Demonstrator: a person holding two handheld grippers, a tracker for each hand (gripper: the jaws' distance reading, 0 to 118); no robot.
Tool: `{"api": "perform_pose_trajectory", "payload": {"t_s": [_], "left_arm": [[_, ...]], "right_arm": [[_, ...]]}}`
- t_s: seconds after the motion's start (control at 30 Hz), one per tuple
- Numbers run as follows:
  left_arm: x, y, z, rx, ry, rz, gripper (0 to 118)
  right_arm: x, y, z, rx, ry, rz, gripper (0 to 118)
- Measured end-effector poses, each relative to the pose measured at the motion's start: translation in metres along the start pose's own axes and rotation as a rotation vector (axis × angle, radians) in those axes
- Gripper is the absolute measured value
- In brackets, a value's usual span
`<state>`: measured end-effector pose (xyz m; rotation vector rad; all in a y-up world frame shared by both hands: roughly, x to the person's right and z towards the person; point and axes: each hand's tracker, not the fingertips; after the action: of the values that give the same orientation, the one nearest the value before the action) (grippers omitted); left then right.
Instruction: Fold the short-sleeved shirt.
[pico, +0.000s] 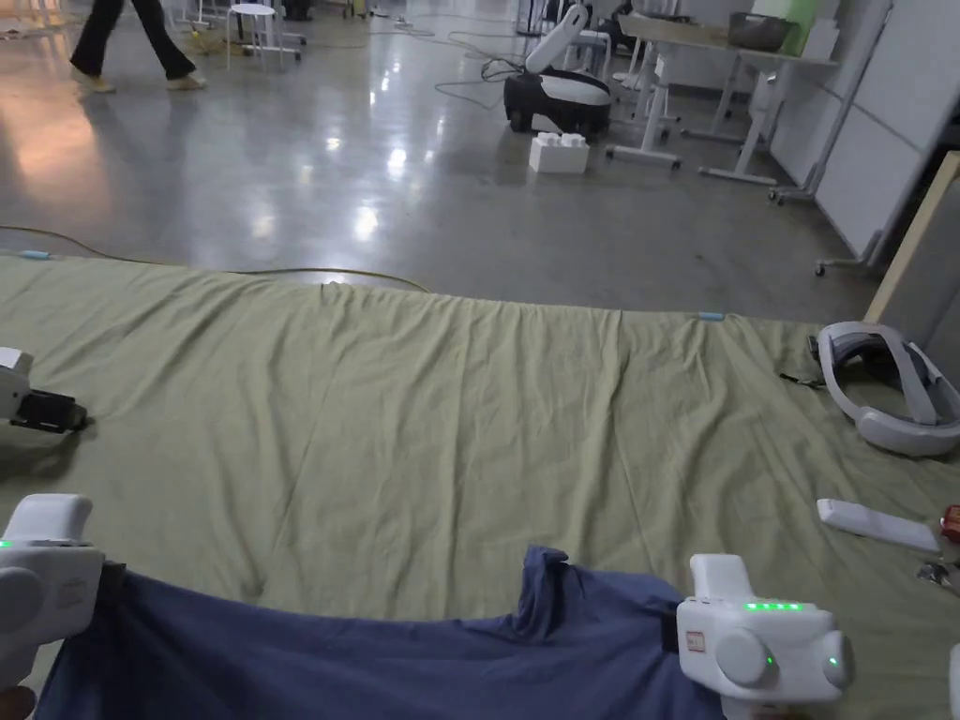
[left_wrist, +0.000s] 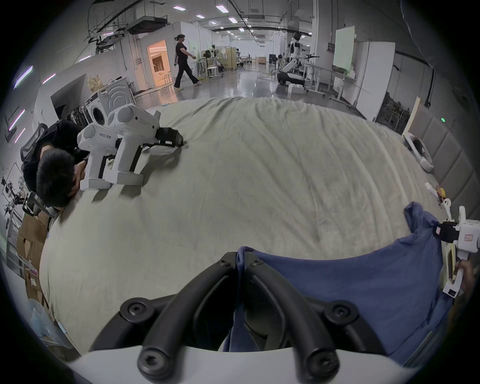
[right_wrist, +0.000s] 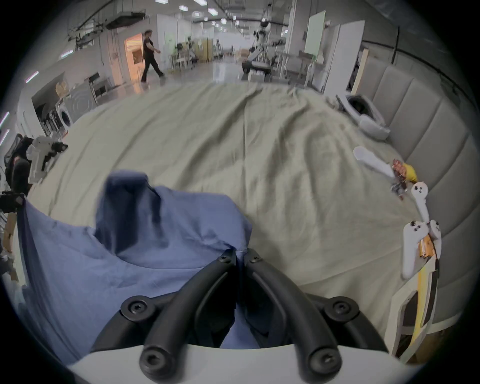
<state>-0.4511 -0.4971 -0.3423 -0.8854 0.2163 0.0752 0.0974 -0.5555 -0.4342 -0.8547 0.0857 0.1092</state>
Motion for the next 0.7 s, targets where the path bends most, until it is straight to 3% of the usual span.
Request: {"api": "perform_pose_trajectory", "payload": {"t_s": [0.2, 0.57, 0.7], "left_arm": [[-0.004, 0.023, 0.054, 0.126, -0.033, 0.042, 8], [-0.024, 0.132, 0.176, 0.385, -0.051, 0.061, 8], [-0.022, 0.179, 0.204, 0.457, -0.035, 0.046, 8]], "right_arm": [[-0.001, 0.036, 0.080, 0.193, 0.002, 0.039, 6], [0.026, 0.143, 0.209, 0.491, -0.018, -0.020, 6], [0.026, 0.193, 0.238, 0.561, -0.038, -0.001, 6]]}}
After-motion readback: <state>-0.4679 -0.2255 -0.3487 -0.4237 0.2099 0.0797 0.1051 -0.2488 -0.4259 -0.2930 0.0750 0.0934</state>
